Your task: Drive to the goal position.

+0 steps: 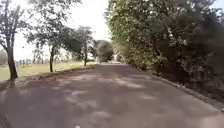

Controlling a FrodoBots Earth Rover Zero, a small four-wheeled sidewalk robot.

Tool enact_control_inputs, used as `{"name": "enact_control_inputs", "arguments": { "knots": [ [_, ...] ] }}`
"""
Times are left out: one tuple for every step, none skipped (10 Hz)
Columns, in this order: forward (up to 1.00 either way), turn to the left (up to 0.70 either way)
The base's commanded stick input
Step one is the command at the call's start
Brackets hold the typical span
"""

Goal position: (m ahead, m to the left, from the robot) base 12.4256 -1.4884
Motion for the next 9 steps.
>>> {"name": "enact_control_inputs", "arguments": {
  "knots": [
    [1.0,-0.07],
    [1.0,-0.06],
    [1.0,-0.06],
    [1.0,-0.06],
    [1.0,-0.06],
    [1.0,-0.06],
    [1.0,-0.06],
    [1.0,-0.06],
    [1.0,-0.06]
  ]
}}
